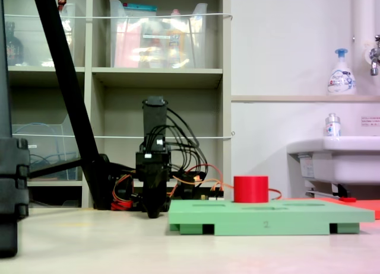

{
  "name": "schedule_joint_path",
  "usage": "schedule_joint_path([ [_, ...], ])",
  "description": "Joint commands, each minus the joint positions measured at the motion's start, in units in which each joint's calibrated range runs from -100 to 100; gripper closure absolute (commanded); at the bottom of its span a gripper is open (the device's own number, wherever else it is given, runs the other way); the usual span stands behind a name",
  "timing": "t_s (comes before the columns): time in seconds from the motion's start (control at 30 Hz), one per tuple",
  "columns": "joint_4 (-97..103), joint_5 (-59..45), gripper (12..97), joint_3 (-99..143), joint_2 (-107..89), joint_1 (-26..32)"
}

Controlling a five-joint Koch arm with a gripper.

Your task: Put the cylinder block into the corresponding hole

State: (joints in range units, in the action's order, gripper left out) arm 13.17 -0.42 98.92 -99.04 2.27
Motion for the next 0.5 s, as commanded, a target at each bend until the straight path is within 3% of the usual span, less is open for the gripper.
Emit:
schedule_joint_path([
  [0.0, 0.3, -0.5, 65.3, 1.1, -1.0, -0.1],
  [0.13, -8.9, -0.4, 63.7, 1.1, -1.0, -0.7],
  [0.47, -10.4, 0.2, 58.3, 1.1, -1.0, -2.4],
])
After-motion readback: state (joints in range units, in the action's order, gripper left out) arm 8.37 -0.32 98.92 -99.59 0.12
